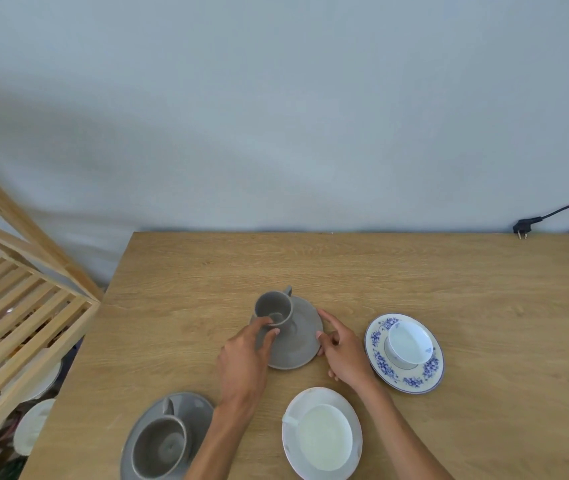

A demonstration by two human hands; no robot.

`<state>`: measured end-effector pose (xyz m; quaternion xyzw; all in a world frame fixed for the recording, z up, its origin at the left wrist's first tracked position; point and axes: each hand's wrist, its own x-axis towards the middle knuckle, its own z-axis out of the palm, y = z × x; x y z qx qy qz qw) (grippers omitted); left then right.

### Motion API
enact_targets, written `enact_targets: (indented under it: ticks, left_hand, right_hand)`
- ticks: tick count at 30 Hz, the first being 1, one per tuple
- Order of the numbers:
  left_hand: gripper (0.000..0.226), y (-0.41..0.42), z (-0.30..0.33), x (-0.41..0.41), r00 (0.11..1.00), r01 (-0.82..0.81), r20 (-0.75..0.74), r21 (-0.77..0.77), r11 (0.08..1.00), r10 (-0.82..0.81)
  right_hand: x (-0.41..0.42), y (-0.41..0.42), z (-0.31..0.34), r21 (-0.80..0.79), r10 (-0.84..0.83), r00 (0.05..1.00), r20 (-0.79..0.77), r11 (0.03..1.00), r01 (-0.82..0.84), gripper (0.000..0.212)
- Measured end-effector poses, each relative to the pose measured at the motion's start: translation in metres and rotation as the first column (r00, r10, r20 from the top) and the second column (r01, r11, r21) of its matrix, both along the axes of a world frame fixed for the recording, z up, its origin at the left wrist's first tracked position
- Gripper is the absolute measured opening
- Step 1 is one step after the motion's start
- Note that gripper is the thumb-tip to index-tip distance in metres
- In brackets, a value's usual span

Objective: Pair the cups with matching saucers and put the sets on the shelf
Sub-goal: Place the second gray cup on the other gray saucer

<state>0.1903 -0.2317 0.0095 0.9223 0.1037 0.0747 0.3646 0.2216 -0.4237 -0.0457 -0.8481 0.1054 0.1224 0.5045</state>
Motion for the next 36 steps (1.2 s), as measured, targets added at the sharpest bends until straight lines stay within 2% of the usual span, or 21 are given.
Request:
enact_targets:
  ticks: [24, 27, 31, 36]
  left_hand:
    - [0.031, -0.014, -0.017, -0.01, 0.997, 0.065, 0.038, 0.057, 0.996, -0.067]
    - [0.036, -0.012, -0.02, -0.01, 0.997, 0.078, 0.027, 0.021, 0.997, -0.078]
    - [0.053, -0.009, -0.02, -0.01, 0.998, 0.046, -0.029, -0.084, 0.995, -0.048]
    - [0.053, -0.006, -0.022, -0.015, 1.0, -0.015, 0.019, -0.207, 0.978, 0.02]
  right_hand:
    - [-0.006, 0.0, 0.004, 0.065, -0.01, 1.0, -0.004, 0.998, 0.01, 0.049]
    - [-0.007, 0.0, 0.005, 0.062, -0.009, 1.0, -0.004, 0.998, 0.01, 0.048]
    - [-0.007, 0.0, 0.007, 0.058, -0.009, 1.0, -0.001, 0.998, 0.009, 0.048]
    - [-0.008, 0.0, 0.008, 0.06, -0.009, 1.0, -0.002, 0.998, 0.009, 0.047]
